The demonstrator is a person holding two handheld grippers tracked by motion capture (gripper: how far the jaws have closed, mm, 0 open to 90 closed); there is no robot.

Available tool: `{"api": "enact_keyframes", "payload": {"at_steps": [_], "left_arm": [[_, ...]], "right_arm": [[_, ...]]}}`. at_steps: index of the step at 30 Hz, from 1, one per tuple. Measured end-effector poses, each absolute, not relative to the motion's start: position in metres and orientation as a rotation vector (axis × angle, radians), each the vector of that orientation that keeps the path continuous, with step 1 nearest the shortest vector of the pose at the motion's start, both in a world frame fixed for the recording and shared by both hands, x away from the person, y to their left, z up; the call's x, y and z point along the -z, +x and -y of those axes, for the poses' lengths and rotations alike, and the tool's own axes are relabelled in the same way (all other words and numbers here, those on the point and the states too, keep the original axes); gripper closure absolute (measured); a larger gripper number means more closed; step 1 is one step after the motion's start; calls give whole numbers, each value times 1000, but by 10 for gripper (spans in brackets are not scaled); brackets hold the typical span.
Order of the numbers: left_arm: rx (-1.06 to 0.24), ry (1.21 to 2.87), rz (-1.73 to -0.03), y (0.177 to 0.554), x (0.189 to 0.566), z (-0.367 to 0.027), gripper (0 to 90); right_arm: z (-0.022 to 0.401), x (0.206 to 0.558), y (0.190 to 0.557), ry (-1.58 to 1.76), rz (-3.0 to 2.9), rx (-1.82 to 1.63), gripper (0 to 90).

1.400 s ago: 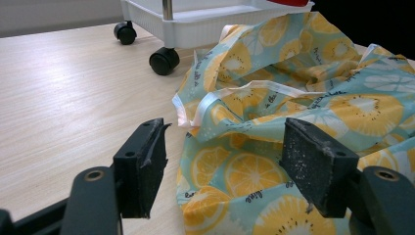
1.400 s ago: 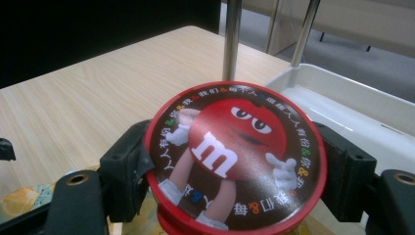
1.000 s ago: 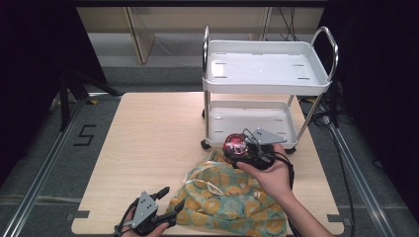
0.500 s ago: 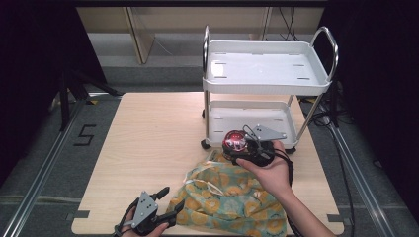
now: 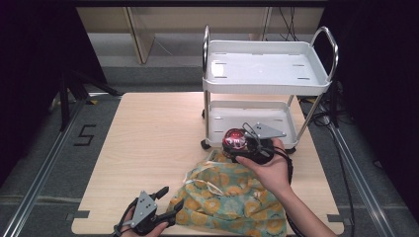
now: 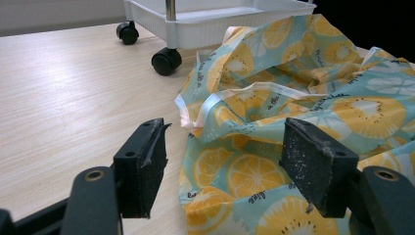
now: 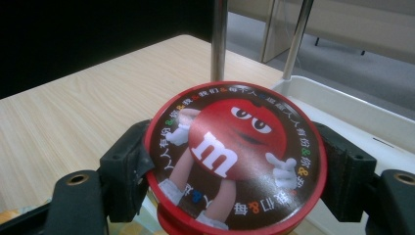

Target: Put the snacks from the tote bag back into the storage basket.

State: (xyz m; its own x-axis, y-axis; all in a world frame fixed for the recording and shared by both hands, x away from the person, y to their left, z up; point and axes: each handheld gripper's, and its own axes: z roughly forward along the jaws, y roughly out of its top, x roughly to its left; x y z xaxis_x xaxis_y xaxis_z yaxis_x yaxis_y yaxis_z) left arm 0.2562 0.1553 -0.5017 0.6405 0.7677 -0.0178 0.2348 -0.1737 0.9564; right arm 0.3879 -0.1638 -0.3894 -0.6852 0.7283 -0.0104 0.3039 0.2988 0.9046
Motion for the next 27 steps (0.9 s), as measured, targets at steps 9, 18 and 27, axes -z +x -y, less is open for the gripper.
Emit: {"api": "enact_keyframes", "payload": {"at_steps": [9,18,27], "left_arm": [[-582,1724,-826,256,502,-155,329],[-580,1721,-817,256,502,-154,330],[-594,1737,-810,255,501,-155,330]], "right_arm": [[163,390,390,923,-2147,-1349,267],[163,391,393,955,-2132,-1364,267],[162,392,395,958,-2141,-1366,267]]}}
